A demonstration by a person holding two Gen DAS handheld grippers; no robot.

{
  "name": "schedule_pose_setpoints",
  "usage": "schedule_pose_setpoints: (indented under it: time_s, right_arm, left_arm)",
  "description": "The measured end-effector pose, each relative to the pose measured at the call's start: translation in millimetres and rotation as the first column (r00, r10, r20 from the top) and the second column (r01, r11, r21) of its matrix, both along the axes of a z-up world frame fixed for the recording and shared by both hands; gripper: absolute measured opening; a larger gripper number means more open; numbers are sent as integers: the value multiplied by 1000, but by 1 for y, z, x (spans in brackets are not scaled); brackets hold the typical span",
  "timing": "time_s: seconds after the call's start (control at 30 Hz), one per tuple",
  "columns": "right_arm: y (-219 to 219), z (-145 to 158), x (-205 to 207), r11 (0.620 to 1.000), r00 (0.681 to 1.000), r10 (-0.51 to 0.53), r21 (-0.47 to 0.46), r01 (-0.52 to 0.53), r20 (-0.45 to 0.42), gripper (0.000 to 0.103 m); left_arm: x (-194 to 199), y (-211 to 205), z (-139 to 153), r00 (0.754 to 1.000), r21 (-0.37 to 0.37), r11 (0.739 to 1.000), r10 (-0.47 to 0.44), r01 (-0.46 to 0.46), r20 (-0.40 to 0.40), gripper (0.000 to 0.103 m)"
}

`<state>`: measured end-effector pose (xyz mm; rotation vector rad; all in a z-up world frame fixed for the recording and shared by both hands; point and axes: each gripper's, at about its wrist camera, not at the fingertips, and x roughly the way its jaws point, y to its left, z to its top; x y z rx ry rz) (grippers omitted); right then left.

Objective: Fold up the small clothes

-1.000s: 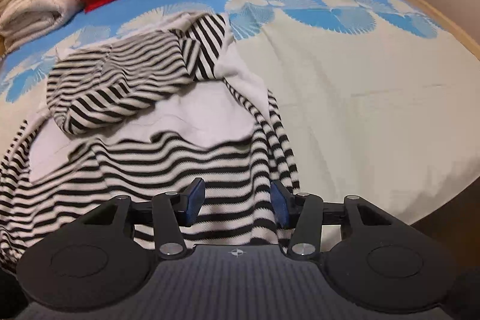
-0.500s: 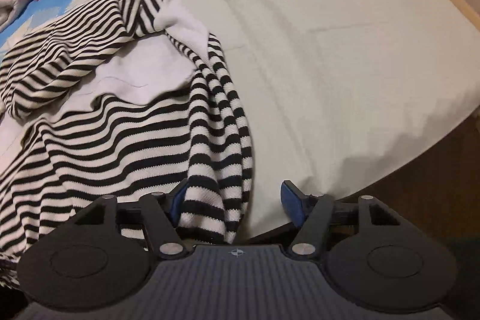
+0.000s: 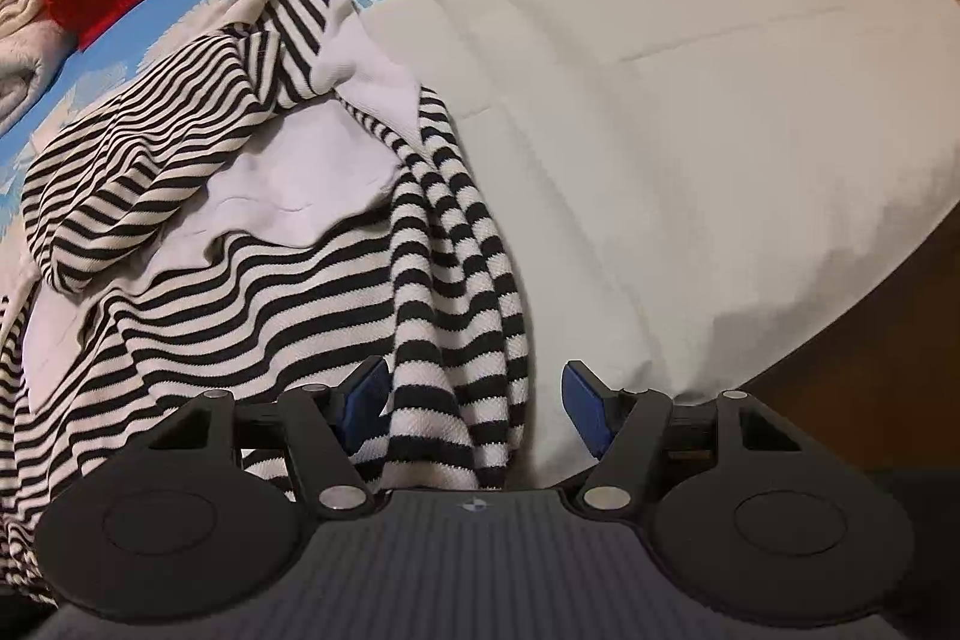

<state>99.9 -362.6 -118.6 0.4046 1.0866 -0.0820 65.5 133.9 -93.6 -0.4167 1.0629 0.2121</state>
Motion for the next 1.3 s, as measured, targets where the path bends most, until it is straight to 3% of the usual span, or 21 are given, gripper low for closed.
schedule_pose_setpoints:
  time_s: [0.17, 0.23, 0.3, 0.33, 0.4, 0.47, 0.53, 0.7, 0.73, 0.8, 0.83, 0.93, 1.13, 1.2, 1.3]
  right_arm:
    - [4, -2, 0, 1000, 1000, 16, -1, -16, -9, 57]
    - [3, -1, -1, 1000, 1000, 17, 12, -17, -3, 42]
    - [3, 0, -1, 999, 1000, 26, 38, -26, 7, 25]
    - [4, 0, -1, 998, 999, 36, 46, -36, 14, 16]
    - [7, 3, -3, 998, 998, 53, 43, -54, 24, 12]
    - [5, 6, -5, 996, 998, 54, 66, -55, 28, 9]
    - [0, 11, -10, 994, 998, 48, 102, -51, 33, 7]
    - [-2, 8, -10, 996, 999, 46, 79, -44, -17, 8]
    - [-3, 6, -6, 996, 999, 42, 81, -40, -30, 13]
    - [-2, 2, -2, 996, 998, 40, 76, -36, -50, 24]
    - [0, 1, -1, 997, 997, 44, 70, -40, -61, 34]
    - [5, -5, -1, 996, 993, 71, 66, -65, -96, 48]
    - [8, -6, -4, 996, 992, 79, 57, -73, -96, 48]
    - [8, -6, -4, 996, 992, 80, 50, -75, -93, 48]
    - [10, -4, -5, 996, 993, 82, 44, -79, -84, 45]
  left_arm:
    - [3, -25, -5, 997, 152, 985, -78, 80, -19, 73]
    - [2, -36, -6, 993, 217, 969, -113, 114, -18, 60]
    - [1, -39, -4, 989, 218, 966, -145, 140, 4, 11]
    - [1, -38, -2, 990, 209, 969, -141, 135, 16, 8]
    - [-2, -33, 4, 994, 212, 973, -105, 96, 32, 6]
    - [-9, -22, 10, 998, 204, 978, -53, 42, 46, 6]
    - [-13, -12, 13, 999, 151, 989, -12, 5, 45, 6]
    - [-12, 1, 5, 999, 46, 998, 32, -32, 6, 13]
    - [-10, 2, 5, 999, 30, 999, 40, -40, 8, 15]
    - [-8, 2, 5, 999, 17, 999, 39, -39, 12, 30]
    - [-8, 0, 5, 999, 21, 999, 33, -34, 13, 33]
    - [-7, -5, 3, 1000, 29, 999, 29, -29, 3, 41]
    - [-11, -2, 7, 997, 15, 997, 73, -73, 35, 46]
    - [-13, 1, 10, 994, 14, 995, 97, -97, 53, 60]
    - [-11, 2, 9, 994, 6, 995, 99, -99, 45, 66]
